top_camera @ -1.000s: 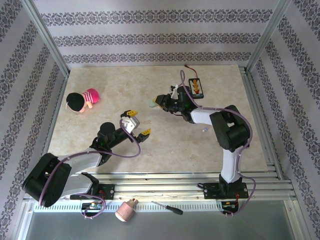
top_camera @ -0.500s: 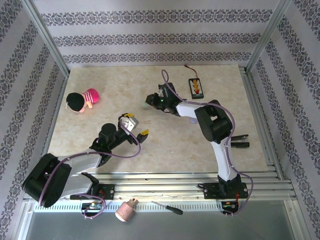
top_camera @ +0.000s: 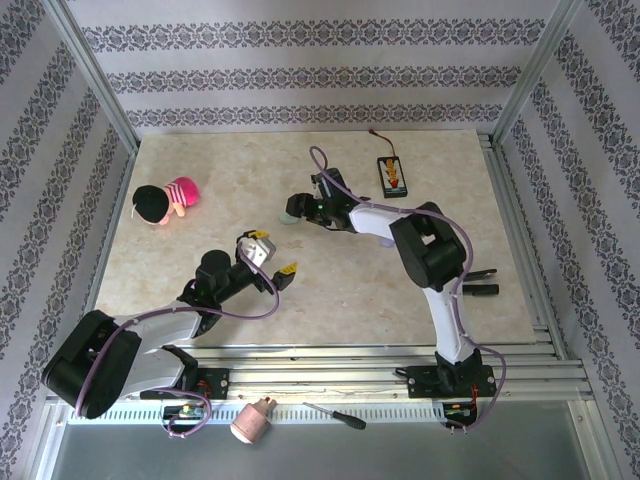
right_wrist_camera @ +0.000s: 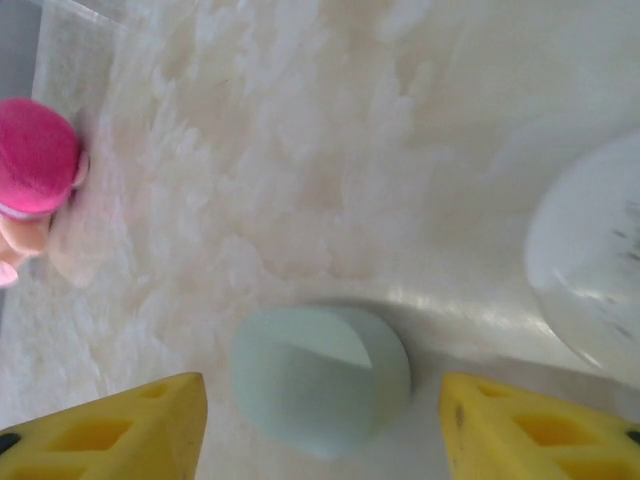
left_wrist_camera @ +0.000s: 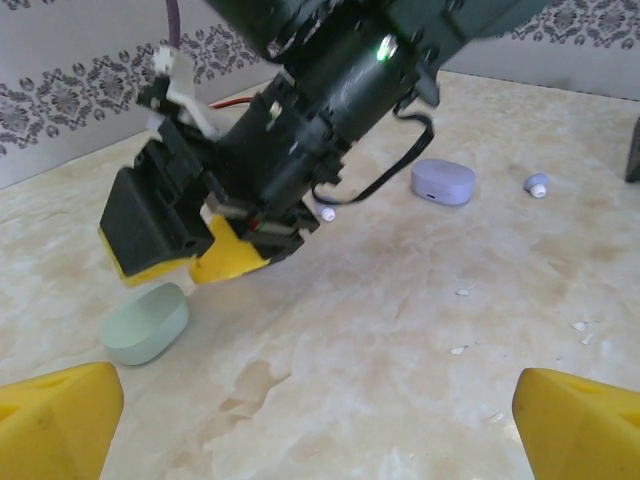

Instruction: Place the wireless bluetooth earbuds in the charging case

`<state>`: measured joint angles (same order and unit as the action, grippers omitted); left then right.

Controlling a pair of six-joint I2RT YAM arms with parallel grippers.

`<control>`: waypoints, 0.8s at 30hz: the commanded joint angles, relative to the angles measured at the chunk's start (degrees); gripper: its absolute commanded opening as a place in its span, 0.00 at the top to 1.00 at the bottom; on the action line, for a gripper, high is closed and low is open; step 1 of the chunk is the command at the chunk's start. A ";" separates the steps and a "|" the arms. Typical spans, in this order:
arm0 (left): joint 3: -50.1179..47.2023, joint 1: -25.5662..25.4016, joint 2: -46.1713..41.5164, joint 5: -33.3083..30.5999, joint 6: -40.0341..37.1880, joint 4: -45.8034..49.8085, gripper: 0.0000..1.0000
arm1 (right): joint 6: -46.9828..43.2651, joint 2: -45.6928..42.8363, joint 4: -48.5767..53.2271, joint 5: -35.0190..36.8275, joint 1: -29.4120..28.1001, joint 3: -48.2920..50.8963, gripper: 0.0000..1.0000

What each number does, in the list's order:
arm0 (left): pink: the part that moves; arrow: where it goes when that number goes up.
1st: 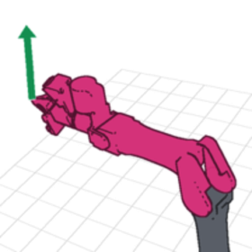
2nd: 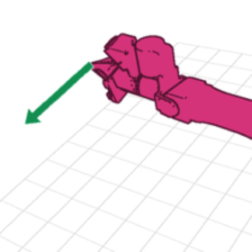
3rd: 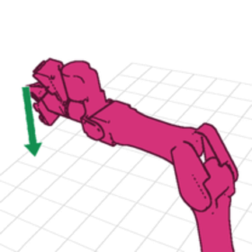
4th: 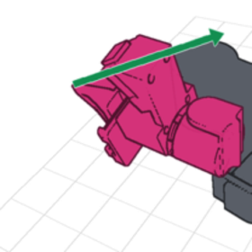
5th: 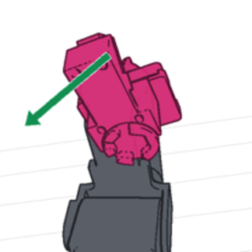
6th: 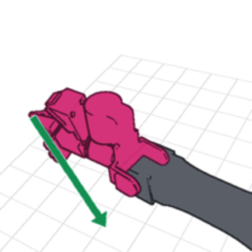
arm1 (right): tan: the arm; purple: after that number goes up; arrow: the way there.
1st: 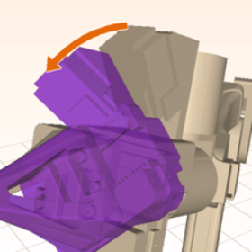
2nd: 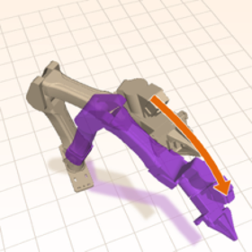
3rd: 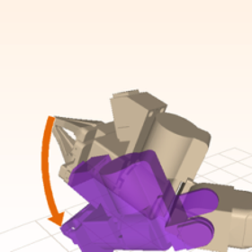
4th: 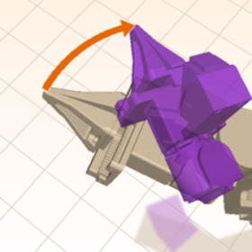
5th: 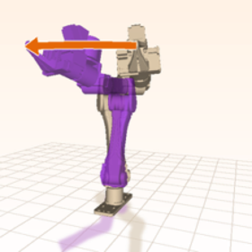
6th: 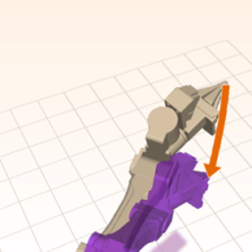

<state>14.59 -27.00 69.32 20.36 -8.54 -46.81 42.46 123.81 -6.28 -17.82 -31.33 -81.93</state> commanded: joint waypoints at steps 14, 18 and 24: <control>3.03 -3.49 13.77 7.48 5.11 -18.80 0.00 | -19.95 -34.26 16.98 18.09 11.66 25.85 0.08; 4.24 -4.11 15.11 7.85 5.28 -18.92 0.01 | -24.27 -36.89 20.79 22.67 15.15 29.20 0.10; 5.25 -4.29 16.28 7.93 5.63 -18.76 0.01 | -24.99 -32.52 23.50 18.83 17.27 28.52 0.22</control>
<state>18.48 -30.39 84.71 27.00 -4.01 -62.54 19.31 89.10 14.09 1.26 -14.31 -52.95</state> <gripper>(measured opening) 0.994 0.792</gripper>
